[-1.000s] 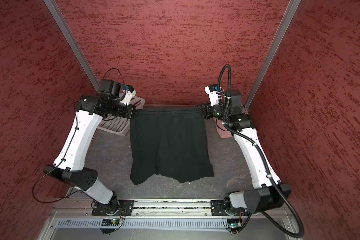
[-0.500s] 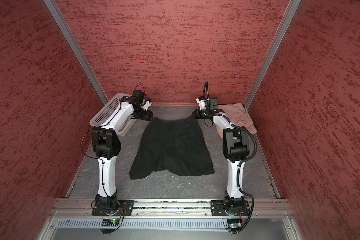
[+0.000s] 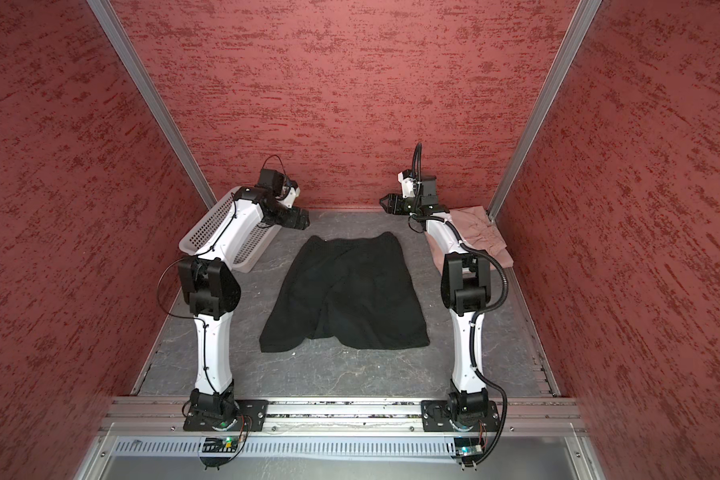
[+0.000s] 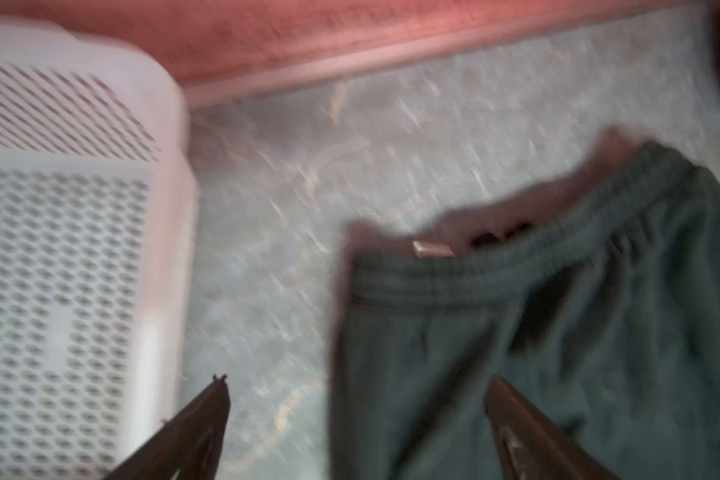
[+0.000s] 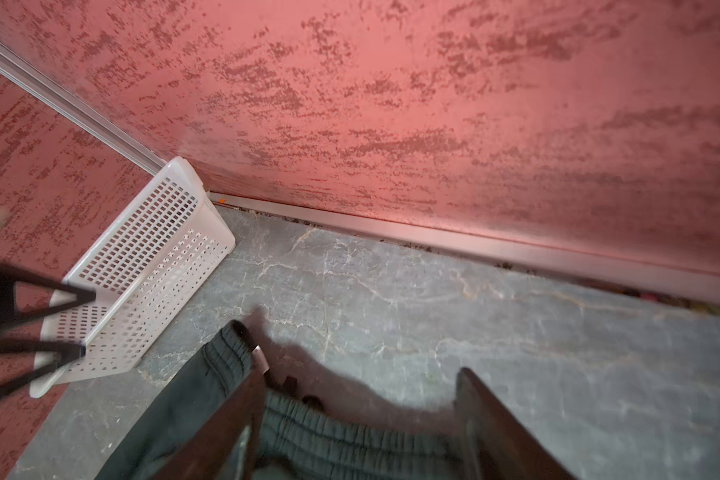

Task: Fold and stack the shorts

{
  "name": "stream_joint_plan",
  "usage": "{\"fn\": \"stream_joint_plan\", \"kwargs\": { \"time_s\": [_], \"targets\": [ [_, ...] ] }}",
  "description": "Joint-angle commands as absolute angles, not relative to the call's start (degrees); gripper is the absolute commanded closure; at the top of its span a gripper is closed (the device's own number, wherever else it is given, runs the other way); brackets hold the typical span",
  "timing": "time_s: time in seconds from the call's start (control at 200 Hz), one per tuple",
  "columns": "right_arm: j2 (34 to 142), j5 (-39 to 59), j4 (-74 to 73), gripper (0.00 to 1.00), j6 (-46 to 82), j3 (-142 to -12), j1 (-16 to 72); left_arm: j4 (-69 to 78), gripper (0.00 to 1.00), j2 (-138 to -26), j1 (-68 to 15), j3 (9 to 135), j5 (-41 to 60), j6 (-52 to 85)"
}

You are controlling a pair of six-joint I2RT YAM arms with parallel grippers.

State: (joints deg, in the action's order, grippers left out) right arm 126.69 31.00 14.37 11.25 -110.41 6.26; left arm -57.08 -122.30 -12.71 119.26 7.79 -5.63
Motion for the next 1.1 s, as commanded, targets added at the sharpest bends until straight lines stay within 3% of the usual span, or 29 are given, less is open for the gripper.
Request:
{"fn": "stream_joint_plan", "kwargs": {
  "time_s": [0.0,0.185,0.386,0.857,1.097],
  "targets": [
    [116.93,29.38,17.74,0.35,10.18,-100.70,7.40,-50.48,0.05,-115.21,-16.43,107.56,11.56,-2.68],
    [106.69,18.95,19.24,0.35,12.64,-79.07,9.58,-44.57,0.09,-115.40,-15.66,98.33,15.68,2.15],
    [107.63,19.73,12.40,0.36,17.42,-69.92,10.16,-45.26,0.11,-122.30,-14.95,100.40,15.10,2.42],
    [127.68,12.33,16.61,0.35,17.38,-90.38,10.90,-38.15,0.16,-106.39,-19.55,73.17,17.53,11.76],
    [141.96,16.19,19.17,0.35,20.31,-110.23,11.41,-37.36,0.16,-101.21,-24.48,64.36,16.86,17.24]
  ]
}}
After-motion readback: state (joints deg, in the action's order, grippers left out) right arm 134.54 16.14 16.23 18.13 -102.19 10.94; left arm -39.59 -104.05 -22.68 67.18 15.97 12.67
